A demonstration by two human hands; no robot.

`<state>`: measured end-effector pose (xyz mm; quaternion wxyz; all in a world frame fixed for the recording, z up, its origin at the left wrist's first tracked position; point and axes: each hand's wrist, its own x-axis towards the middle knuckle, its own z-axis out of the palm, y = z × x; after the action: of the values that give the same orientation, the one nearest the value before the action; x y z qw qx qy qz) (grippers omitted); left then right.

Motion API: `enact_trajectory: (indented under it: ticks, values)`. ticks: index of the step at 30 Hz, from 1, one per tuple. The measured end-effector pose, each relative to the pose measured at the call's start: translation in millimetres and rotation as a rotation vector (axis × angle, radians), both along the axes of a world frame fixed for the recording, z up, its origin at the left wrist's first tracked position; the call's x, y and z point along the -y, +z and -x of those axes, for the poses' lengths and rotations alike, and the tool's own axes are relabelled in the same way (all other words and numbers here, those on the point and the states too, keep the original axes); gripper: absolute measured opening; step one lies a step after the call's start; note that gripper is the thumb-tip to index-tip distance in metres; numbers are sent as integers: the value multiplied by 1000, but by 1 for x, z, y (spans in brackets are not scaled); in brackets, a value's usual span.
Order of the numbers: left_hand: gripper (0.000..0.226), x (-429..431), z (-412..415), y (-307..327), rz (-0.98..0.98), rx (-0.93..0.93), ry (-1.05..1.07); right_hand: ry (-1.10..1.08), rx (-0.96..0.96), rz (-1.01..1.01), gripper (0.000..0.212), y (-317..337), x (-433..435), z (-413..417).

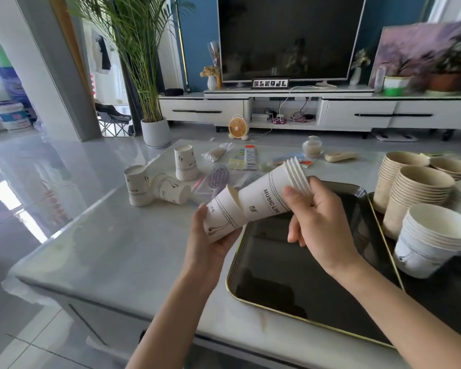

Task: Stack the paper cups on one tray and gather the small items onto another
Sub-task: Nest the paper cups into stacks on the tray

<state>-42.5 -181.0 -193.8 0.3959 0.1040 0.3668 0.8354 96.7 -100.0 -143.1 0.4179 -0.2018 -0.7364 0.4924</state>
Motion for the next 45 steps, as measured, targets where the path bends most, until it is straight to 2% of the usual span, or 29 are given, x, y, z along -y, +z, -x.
enact_trajectory:
  ticks: [4,7,11,13,16,17,20,22,24,26,30,32,34,36,38,40,42,45]
  values:
    - [49,-5,-10,0,-17,-23,-67,-83,-70,34,12,7,-11,-12]
    - [51,-10,-16,-3,-6,-64,-55,-81,-62,28,14,10,-15,-22]
    - [48,-14,-21,0,37,-75,-60,-137,-145,26,14,17,-21,-36]
    - [32,-17,-31,3,53,-126,-97,-55,-59,53,13,15,-22,-41]
    - [31,-23,-54,3,103,-252,-176,126,149,45,11,1,-15,-46]
    - [34,-25,-61,2,117,-286,-198,151,199,24,12,-1,-12,-50]
    - [62,-24,-77,-2,130,-363,-222,178,259,-23,11,0,-6,-73]
    - [67,-22,-87,-1,118,-475,-280,173,300,-54,17,1,-3,-93]
    - [58,-23,-102,3,126,-628,-328,118,309,-97,20,2,-2,-118]
    - [46,-28,-119,5,140,-824,-344,24,225,-86,20,8,-7,-148]
    - [24,-45,-148,3,173,-1259,-257,-319,-19,-82,12,13,-31,-208]
    - [23,-57,-160,-2,178,-1399,-227,-499,-27,-120,21,6,-51,-234]
    - [28,-66,-168,-7,167,-1496,-203,-673,155,-262,23,-8,-70,-250]
    - [36,-73,-173,-12,148,-1563,-192,-811,483,-435,26,-22,-86,-257]
    - [34,-74,-172,-18,160,-1605,-184,-794,688,-510,24,-35,-95,-250]
    - [33,-72,-170,-24,171,-1662,-176,-731,726,-547,20,-44,-99,-242]
    - [35,-73,-168,-30,194,-1706,-176,-672,678,-551,21,-50,-103,-241]
    - [35,-72,-165,-35,235,-1722,-178,-600,595,-496,37,-55,-105,-244]
